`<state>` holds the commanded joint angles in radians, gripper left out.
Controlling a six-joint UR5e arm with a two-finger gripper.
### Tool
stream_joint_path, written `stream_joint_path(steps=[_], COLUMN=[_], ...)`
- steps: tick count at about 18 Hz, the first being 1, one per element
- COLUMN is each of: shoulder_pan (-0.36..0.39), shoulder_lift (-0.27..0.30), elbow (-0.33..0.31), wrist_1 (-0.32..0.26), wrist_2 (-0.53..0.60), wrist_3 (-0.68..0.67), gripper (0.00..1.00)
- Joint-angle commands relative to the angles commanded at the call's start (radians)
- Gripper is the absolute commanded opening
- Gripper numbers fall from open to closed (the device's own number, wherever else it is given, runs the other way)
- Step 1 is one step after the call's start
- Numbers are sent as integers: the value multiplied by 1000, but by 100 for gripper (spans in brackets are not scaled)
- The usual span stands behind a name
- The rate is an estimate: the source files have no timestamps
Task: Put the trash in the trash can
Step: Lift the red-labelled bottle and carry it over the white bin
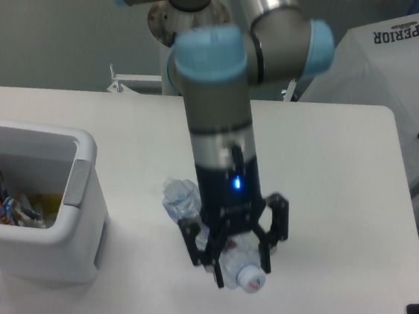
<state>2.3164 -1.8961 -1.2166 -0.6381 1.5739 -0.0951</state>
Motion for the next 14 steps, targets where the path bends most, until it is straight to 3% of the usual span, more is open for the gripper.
stream_joint_path(steps=[8, 14], shoulder_pan=[-146, -264], shoulder_lift=[86, 19], elbow=[11, 23], wrist_1=[0, 0], wrist_2=[-74, -77], wrist_3=[-3, -5], gripper=[63, 63])
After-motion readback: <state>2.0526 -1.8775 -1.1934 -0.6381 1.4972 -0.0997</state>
